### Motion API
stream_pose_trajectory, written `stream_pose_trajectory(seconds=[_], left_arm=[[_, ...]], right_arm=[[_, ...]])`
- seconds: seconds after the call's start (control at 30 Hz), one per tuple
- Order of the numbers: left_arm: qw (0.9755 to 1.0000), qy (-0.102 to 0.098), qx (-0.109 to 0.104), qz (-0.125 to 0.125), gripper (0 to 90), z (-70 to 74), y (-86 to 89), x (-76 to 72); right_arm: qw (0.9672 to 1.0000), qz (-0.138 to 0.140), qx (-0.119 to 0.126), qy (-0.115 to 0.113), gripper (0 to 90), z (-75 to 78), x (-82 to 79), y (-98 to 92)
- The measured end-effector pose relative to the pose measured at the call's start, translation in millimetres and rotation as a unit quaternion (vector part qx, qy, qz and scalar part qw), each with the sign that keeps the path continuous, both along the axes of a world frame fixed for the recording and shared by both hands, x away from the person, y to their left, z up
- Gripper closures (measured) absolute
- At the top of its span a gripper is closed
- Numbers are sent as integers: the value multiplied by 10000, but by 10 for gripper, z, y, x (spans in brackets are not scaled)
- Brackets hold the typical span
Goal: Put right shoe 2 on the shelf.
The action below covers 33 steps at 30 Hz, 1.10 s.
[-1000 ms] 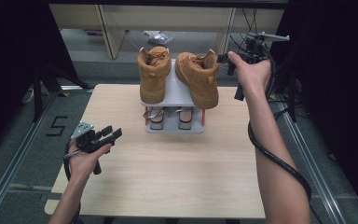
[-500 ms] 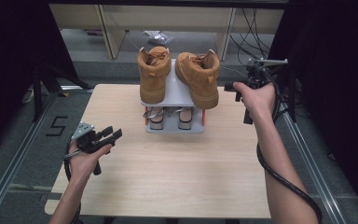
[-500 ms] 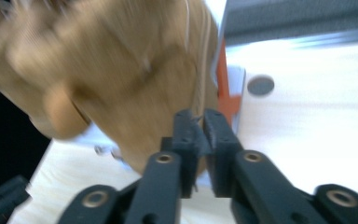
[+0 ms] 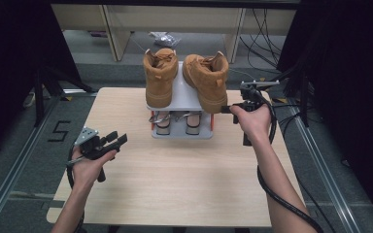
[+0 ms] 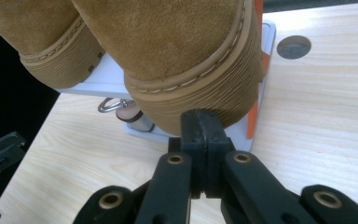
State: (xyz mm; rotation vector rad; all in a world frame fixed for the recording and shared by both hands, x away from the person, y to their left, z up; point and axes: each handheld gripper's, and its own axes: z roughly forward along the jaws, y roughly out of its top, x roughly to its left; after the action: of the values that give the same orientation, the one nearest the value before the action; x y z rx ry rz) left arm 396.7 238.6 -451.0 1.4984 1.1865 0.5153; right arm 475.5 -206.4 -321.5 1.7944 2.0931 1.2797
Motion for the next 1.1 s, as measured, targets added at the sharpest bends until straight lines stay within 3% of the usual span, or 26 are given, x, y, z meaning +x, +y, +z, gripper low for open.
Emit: stream_pose_trajectory(seconds=[0.07, 0.17, 0.23, 0.33, 0.43, 0.47, 0.5, 0.57, 0.6, 0.77, 0.97, 1.0, 1.1], left_arm=[[10000, 8, 7, -4, 515, -2, -3, 3], [10000, 20, 23, -21, 514, -8, -14, 4], [10000, 27, 16, -22, 514, -9, -21, 3], [10000, 19, 16, -25, 515, -3, -17, -1], [10000, -2, 4, -21, 514, 2, -5, -3], [10000, -6, 6, -17, 515, 2, -2, -2], [10000, -1, -7, -14, 514, 0, -1, -1], [10000, 12, 4, -16, 515, -3, -1, 0], [10000, 12, 5, -19, 514, -4, -2, 0], [10000, 16, 8, -18, 514, -4, -10, -1], [10000, 18, -3, -20, 513, -8, -11, -2], [10000, 23, -7, -23, 513, -8, -7, -1], [10000, 61, -70, -35, 516, -15, -6, 1]], right_arm=[[9999, 51, -76, -137, 900, -20, 17, -6], [10000, -13, 14, -9, 900, -3, -2, 45], [10000, 46, 85, -5, 900, -15, 16, 116], [9998, 146, -4, -110, 900, -32, 46, 160], [9999, 89, -6, -84, 900, -33, 70, 220], [9999, -9, 101, 86, 900, -22, 65, 241], [9999, -9, 140, 92, 900, -26, 72, 249], [10000, 37, 15, -60, 900, -42, 100, 251], [9998, -59, 152, 147, 900, -24, 87, 282], [9998, 81, -65, -140, 900, -57, 149, 306], [9998, 111, -59, -137, 900, -77, 200, 378], [10000, 20, 11, -13, 900, -66, 190, 398], [9996, 159, -69, -203, 894, -88, 197, 373]])
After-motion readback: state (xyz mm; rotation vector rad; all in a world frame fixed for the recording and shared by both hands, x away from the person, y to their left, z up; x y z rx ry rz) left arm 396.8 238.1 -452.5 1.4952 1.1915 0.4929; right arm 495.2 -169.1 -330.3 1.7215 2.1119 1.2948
